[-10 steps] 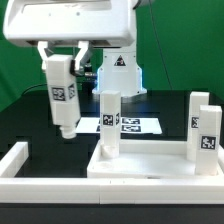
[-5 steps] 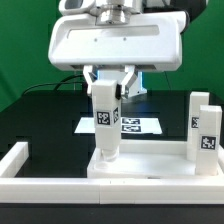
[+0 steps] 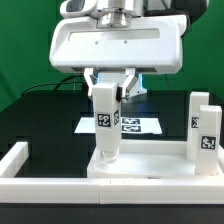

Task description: Assemble desk

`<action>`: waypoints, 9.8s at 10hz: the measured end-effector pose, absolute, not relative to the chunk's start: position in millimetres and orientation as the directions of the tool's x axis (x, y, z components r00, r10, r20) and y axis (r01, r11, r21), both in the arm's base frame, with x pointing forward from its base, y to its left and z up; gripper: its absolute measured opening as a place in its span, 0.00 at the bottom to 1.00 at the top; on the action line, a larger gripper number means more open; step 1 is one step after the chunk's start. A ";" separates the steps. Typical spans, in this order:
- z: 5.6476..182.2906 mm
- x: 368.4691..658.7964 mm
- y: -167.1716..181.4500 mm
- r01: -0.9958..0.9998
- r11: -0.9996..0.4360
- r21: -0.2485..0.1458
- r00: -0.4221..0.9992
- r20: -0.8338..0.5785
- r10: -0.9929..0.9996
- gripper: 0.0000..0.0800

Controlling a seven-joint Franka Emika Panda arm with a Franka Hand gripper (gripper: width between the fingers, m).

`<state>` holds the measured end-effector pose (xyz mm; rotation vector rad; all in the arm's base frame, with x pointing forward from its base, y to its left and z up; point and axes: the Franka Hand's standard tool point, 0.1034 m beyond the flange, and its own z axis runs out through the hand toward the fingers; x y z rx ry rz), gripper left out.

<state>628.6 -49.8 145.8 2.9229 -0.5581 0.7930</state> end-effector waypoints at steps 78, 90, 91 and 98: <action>116.2 624.2 -54.2 -0.989 0.096 -0.116 -0.083 -0.109 -0.991 0.36; 113.3 623.4 -49.4 -0.872 -0.462 -0.163 0.469 -0.010 -0.883 0.81; 113.5 623.1 -50.8 -0.786 -0.599 -0.150 0.603 0.021 -0.797 0.81; 112.1 619.0 -48.0 -0.384 -0.921 -0.065 0.921 0.045 -0.388 0.69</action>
Offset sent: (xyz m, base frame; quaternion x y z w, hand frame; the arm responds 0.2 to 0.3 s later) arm -0.0198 0.0029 -0.0040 -0.0136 0.0528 0.0121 0.9984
